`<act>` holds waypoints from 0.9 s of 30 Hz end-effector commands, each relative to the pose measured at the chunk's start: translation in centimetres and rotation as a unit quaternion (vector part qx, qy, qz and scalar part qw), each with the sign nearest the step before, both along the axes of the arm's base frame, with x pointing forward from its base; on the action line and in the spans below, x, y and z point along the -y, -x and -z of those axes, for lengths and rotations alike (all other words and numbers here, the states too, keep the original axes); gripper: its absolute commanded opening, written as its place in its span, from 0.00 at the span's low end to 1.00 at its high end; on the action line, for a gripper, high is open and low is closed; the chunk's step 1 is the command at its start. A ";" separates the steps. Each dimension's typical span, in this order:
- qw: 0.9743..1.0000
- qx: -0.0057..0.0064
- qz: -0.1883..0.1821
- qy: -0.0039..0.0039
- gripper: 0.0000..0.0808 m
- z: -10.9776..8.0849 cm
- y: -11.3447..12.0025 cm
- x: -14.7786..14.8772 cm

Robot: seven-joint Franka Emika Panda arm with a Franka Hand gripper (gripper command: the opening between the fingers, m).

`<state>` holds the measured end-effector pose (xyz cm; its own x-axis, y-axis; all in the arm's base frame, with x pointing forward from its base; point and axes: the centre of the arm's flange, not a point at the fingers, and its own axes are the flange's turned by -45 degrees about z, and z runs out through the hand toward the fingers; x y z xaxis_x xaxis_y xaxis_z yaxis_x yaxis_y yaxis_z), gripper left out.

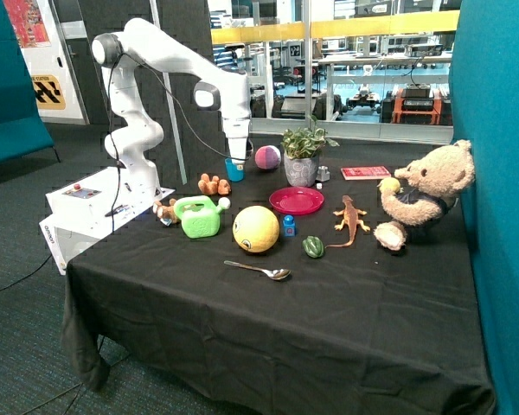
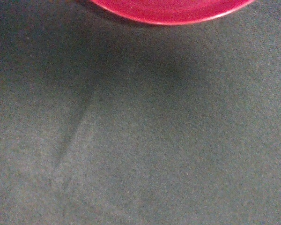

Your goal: Water the pot plant and put the can on the plate

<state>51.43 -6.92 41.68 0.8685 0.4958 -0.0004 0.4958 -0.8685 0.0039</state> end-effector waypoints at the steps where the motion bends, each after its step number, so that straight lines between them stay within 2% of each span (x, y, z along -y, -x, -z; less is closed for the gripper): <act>1: 1.000 -0.001 -0.014 -0.002 0.63 0.9 -0.8 -1.0; 8: 1.000 -0.001 -0.018 -0.002 0.64 0.2 -0.9 -0.8; 13: 1.000 -0.001 -0.022 -0.002 0.68 -0.3 -1.0 -0.8; 21: 1.000 -0.001 -0.029 -0.002 0.59 -0.5 -0.4 -0.6; 26: 1.000 -0.001 -0.026 -0.002 0.62 -0.9 -0.3 0.8; 27: 1.000 -0.001 -0.022 -0.002 0.60 -1.0 -0.3 1.4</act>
